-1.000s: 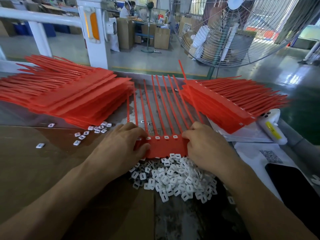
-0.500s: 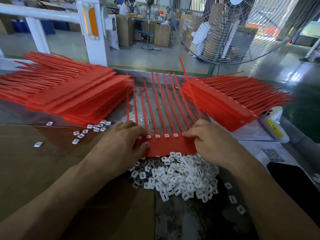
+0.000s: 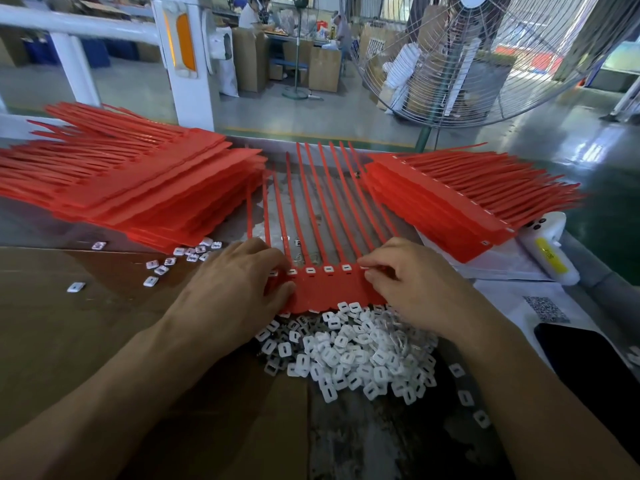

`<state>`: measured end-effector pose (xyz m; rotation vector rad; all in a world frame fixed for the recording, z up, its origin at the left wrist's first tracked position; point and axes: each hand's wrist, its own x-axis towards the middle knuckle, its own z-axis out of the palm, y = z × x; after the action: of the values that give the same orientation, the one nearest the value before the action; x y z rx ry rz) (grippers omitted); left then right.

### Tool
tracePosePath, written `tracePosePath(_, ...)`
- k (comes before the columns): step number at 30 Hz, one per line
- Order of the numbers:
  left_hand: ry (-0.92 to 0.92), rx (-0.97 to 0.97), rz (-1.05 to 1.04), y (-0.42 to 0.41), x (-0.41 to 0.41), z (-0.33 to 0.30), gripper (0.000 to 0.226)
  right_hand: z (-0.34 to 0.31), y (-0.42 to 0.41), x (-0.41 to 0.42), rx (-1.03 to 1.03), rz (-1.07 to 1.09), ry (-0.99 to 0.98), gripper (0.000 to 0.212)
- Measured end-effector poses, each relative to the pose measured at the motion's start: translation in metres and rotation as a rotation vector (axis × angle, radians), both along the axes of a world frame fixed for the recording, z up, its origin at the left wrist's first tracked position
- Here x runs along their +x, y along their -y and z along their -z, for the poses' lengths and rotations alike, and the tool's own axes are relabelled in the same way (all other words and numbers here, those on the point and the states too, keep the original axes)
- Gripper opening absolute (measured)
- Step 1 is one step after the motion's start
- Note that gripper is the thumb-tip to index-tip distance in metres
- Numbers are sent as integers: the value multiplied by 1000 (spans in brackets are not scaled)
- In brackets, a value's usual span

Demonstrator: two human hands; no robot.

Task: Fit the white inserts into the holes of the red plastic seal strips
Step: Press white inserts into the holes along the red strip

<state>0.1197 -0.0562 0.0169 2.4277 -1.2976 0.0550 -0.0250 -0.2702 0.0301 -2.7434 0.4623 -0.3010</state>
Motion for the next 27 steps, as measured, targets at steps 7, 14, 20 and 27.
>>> tracePosePath(7, -18, -5, -8, -1, 0, 1, 38, -6, -4, -7, 167, -183, 24, 15)
tracePosePath(14, -23, 3, -14, -1, 0, -1, 39, -3, -19, 0, 133, -249, -49, 10)
tracePosePath(20, -16, 8, -13, -1, 0, -1, 40, -4, -19, -2, 188, -227, -53, 15)
tracePosePath(27, -27, -7, -10, -1, -1, -1, 39, 0, -13, -2, 282, -106, 157, 16)
